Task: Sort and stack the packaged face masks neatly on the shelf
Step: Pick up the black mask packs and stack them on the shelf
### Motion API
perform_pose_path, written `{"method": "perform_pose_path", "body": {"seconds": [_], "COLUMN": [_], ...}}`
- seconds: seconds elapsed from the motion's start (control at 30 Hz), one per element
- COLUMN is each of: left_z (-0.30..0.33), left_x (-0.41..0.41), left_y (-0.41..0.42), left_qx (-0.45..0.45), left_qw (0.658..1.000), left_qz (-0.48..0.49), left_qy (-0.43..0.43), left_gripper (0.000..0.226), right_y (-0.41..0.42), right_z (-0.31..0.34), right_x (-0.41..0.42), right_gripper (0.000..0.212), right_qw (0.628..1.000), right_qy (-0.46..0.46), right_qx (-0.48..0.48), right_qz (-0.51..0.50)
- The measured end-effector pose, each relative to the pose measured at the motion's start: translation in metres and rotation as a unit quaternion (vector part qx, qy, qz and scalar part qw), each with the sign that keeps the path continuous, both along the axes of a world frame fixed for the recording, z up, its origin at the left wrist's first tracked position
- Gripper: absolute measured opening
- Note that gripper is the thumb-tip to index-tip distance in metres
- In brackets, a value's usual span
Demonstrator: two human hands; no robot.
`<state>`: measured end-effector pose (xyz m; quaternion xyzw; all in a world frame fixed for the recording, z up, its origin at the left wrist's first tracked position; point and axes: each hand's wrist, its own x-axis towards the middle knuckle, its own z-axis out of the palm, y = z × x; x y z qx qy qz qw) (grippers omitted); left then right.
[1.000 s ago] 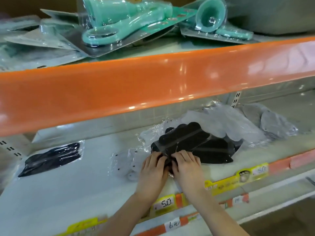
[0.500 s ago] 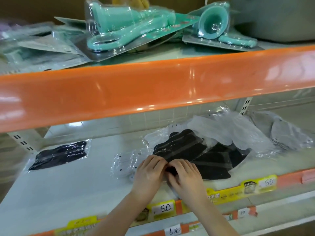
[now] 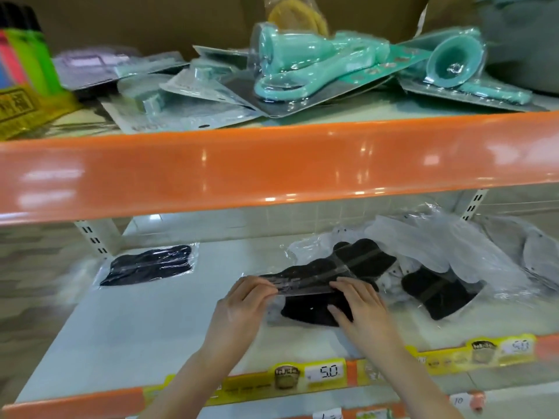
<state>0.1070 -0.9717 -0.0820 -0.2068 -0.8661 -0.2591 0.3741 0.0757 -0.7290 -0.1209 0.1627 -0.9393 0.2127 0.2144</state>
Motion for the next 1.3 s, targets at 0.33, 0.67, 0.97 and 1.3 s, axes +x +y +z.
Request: {"method": "perform_pose_path", "body": {"seconds": [0.33, 0.67, 0.97, 1.3], "left_z": [0.01, 0.02, 0.013, -0.004], "left_x": [0.004, 0.004, -0.007, -0.032], "left_y": [-0.047, -0.128, -0.225, -0.279], "left_qx": [-0.145, -0.184, -0.161, -0.183], "left_qw": [0.984, 0.963, 0.951, 0.933], "left_qz": [0.098, 0.199, 0.261, 0.264], "left_qy": [0.028, -0.019, -0.035, -0.163], "left_gripper": [0.013, 0.045, 0.042, 0.041], "right_y": [-0.063, -0.176, -0.275, -0.359], "right_z": [0.043, 0.037, 0.041, 0.029], "right_x": [0.0, -0.002, -0.025, -0.05], "right_gripper": [0.016, 0.026, 0.051, 0.024], "right_qw": [0.969, 0.979, 0.986, 0.998], "right_qy": [0.244, 0.187, 0.132, -0.05], "right_qx": [0.008, 0.052, 0.067, 0.033], "right_qz": [0.046, 0.069, 0.077, -0.007]}}
